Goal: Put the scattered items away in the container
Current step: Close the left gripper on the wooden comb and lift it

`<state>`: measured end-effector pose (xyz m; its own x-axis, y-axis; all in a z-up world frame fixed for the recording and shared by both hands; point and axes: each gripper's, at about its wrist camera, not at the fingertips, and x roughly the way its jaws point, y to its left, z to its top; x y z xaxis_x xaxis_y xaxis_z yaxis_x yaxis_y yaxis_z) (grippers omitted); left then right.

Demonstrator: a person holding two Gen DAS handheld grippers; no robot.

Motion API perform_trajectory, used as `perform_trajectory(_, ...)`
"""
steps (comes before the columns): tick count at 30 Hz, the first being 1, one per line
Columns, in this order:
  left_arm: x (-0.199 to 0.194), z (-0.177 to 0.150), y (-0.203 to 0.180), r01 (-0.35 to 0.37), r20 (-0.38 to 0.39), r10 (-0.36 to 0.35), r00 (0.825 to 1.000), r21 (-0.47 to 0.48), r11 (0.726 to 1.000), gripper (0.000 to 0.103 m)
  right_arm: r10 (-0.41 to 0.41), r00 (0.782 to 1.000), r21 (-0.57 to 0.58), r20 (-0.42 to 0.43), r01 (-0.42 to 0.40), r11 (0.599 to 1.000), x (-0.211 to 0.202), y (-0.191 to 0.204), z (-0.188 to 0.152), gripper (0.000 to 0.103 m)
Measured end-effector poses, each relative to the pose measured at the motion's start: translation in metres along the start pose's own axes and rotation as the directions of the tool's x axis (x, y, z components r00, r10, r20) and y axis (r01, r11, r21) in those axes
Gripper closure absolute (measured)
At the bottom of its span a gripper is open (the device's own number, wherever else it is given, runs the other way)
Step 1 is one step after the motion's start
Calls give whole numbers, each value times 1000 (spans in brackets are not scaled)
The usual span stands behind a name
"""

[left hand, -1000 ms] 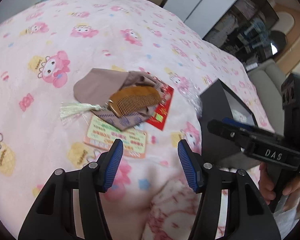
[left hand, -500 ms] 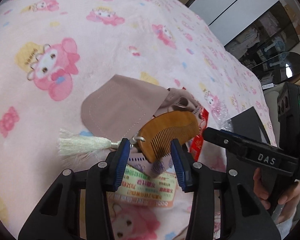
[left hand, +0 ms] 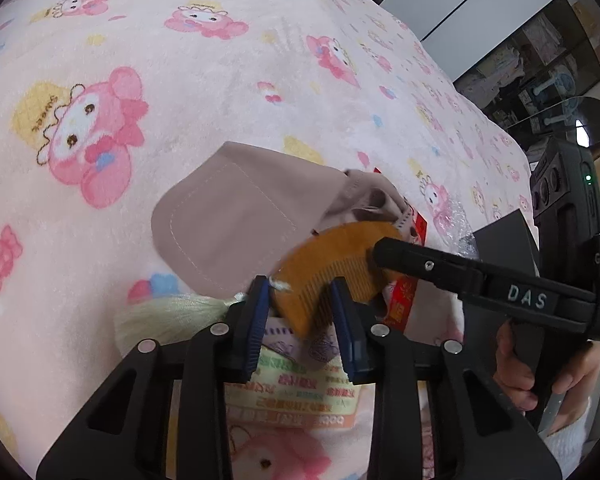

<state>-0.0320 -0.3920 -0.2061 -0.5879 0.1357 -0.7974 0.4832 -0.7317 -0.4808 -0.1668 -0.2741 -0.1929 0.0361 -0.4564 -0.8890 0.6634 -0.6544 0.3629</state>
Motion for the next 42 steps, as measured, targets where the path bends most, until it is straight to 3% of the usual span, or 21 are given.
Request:
perform_trajectory(4,-13,-6,-1,-15,8,15,1000,6,1000,72,-10,1000,-73,-17,9,997,-9,17,-12,53)
perform_trajectory(10,-24,-21,10,-45,-48,45,998,-5,999,72,81,989,-88,-121,-92,992,-14,23,-31,53)
perform_trajectory(13,-19,-25,18,-80,-62,78,995,-27,996,71,53,991,-99,-127,-66,993,-9,25,-34,53)
perform_trajectory(16,-17,-25,21,-64,-49,62,997,-49,997,71,9,991,-75,-137,-20,997,2,20,-30,53)
perform_trajectory(22,-17,-19,18,-62,-65,58,996,-52,997,66,75,986,-82,-149,-88,993,2,25,-28,54)
perform_trajectory(27,-31,-22,9,-61,-50,59,997,-54,997,66,51,992,-109,-118,-64,992,-16,34,-33,56)
perform_trajectory(32,-54,-24,-5,-40,-11,40,999,-41,998,67,91,993,-84,-70,-97,992,-47,30,-43,56)
perform_trajectory(35,-70,-25,-20,-19,20,19,1000,-21,1000,72,87,996,-67,-17,-88,994,-66,31,-48,57)
perform_trajectory(42,-101,-28,-66,37,83,-39,996,28,999,72,82,991,-62,110,-75,995,-128,26,-69,58)
